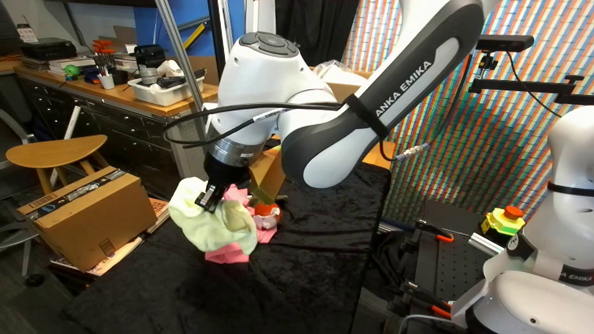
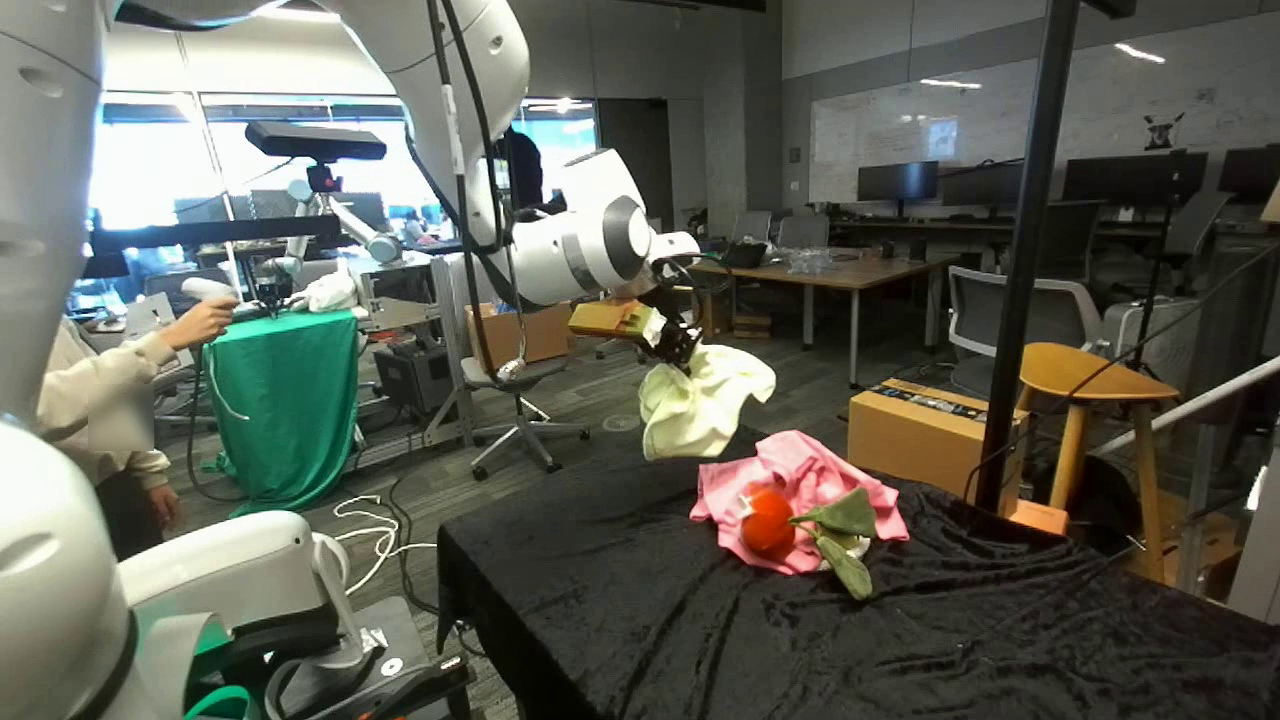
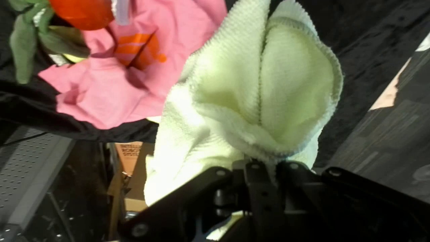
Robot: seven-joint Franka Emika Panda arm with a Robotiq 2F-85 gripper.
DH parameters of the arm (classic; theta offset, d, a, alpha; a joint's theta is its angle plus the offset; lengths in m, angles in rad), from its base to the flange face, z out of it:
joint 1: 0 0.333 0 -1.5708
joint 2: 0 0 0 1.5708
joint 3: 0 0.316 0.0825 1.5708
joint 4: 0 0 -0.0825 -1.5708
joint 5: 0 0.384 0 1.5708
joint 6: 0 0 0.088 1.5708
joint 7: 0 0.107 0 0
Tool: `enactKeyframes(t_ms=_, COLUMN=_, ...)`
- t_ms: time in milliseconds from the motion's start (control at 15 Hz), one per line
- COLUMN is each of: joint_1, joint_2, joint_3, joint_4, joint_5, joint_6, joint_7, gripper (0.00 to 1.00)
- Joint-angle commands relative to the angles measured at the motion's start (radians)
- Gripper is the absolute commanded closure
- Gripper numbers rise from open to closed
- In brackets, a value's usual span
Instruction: Pick up the clothes, rope and the plush toy and put them in one place
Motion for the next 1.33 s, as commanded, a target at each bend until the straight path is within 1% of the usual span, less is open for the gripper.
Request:
enactKeyframes(t_ms=0, joint_1=0.052, joint_2=0.071, joint_3=-0.111, joint_4=0.111, joint_5=-0.087, joint_6=-0.047, joint_7=0.161, gripper=0.96)
enactKeyframes(t_ms=267, joint_1=0.039, joint_2=0.147, joint_3=-0.144, joint_4=0.189, joint_5=-0.086, joint_6=-0.132, joint_7=0.217, gripper=0.96)
enactKeyframes(t_ms=600, joint_1=0.003, joint_2=0.242, joint_3=-0.147, joint_4=0.278, joint_5=-0.064, joint_6=-0.264, joint_7=0.243, gripper=0.96)
enactKeyframes(t_ms=800, joint_1=-0.032, joint_2=0.313, joint_3=-0.139, joint_4=0.342, joint_5=-0.040, joint_6=-0.337, joint_7=0.242, gripper=0.96)
enactKeyframes(t_ms=1067, joint_1=-0.069, joint_2=0.399, joint_3=-0.138, joint_4=0.423, joint_5=-0.015, joint_6=-0.394, joint_7=0.240, gripper=0.96)
enactKeyframes(t_ms=1267, joint_1=-0.092, joint_2=0.433, joint_3=-0.128, joint_4=0.461, joint_5=0.017, joint_6=-0.417, joint_7=0.222, gripper=0.96)
